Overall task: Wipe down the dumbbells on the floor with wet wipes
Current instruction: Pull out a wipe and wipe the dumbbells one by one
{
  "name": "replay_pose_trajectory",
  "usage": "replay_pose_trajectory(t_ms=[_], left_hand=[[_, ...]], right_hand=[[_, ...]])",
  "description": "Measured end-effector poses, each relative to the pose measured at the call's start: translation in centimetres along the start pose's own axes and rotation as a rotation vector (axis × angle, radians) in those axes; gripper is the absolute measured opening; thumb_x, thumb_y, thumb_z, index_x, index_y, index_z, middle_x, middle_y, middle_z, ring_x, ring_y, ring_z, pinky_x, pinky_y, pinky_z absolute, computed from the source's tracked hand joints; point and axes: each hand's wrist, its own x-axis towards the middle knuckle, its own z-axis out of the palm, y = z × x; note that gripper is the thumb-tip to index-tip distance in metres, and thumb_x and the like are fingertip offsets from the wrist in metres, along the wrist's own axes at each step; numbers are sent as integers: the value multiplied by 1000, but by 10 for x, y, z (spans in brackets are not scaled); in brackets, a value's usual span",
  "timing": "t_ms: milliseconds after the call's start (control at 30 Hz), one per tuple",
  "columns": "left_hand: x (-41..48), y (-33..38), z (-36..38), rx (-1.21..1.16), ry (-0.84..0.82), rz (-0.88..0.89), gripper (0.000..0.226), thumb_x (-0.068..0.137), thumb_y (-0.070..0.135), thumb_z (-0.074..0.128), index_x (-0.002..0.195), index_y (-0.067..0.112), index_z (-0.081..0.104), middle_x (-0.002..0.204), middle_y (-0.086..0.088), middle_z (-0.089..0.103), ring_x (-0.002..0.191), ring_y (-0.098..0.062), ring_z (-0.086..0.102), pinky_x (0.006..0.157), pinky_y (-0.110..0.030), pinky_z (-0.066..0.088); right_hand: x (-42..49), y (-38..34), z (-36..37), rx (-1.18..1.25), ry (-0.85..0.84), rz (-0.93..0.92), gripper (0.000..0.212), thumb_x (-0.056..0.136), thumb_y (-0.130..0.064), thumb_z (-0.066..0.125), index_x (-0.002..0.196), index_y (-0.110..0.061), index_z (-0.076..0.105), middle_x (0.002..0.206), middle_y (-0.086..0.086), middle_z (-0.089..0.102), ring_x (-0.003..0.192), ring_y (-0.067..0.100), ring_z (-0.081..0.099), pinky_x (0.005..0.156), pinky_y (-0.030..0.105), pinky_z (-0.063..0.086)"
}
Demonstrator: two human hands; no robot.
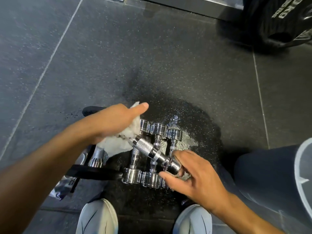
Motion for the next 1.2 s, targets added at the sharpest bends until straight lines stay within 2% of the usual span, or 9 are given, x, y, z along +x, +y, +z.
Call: replay_pose_trajectory(t_ms=[33,67,100,267,400,500,833,1067,1200], left_hand=[[0,-1,2,-129,36,-38,85,90,78,46,82,-4,70,70,-12,68,66,-18,63,75,-36,44],[0,-1,4,-234,92,-47,85,90,75,49,86,-7,70,102,8,38,71,-18,64,76,-36,44],[-1,0,8,-317,164,-47,85,90,73,51,89,-11,67,71,4,44,68,-20,61,73,-35,43],[-6,6,33,-836,512,-32,46,83,59,61,80,14,52,75,-8,46,68,-22,44,63,-37,35],[-8,15,42,-1526,399,-142,51,85,57,65,63,13,51,64,-10,44,51,-21,48,56,-28,41],[-9,19,43,-1753,195,-34,55,89,62,57,61,15,49,59,1,41,45,-15,41,48,-21,35],[-16,21,69,-1495,-73,133,56,92,51,68,83,23,20,73,-2,10,65,-19,16,58,-28,25],[-28,14,81,-901,132,284,31,91,28,76,101,10,52,74,0,54,67,-13,53,61,-30,45],[-30,21,84,-1057,41,239,41,91,43,69,122,18,60,94,0,66,90,-14,66,82,-35,54]], right_hand=[[1,0,-1,0,23,4,41,94,-50,70,90,-10,61,71,-6,45,62,11,47,58,18,40],[3,0,-1,34,46,32,40,93,-49,70,89,-10,61,70,-5,46,61,12,47,56,21,40],[5,-2,-1,97,68,80,36,93,-47,71,89,-13,61,68,-4,46,59,11,47,53,23,40],[11,-7,-2,544,27,374,44,91,-48,72,80,-8,58,66,12,40,59,24,35,55,33,32],[12,-11,3,865,-77,545,37,89,-52,69,69,-25,54,61,-4,40,59,20,37,56,33,35],[9,-19,16,1186,-142,606,46,89,-44,70,77,-8,45,60,2,34,54,18,29,51,32,21],[25,-29,34,1597,-224,678,60,85,-51,78,107,-2,52,61,2,32,57,15,18,52,28,16],[26,-31,33,830,9,418,23,96,-45,64,79,-30,61,67,4,49,62,13,40,58,26,35],[25,-37,33,726,155,440,21,95,-38,65,96,-17,69,63,-7,44,58,8,35,55,20,32]])
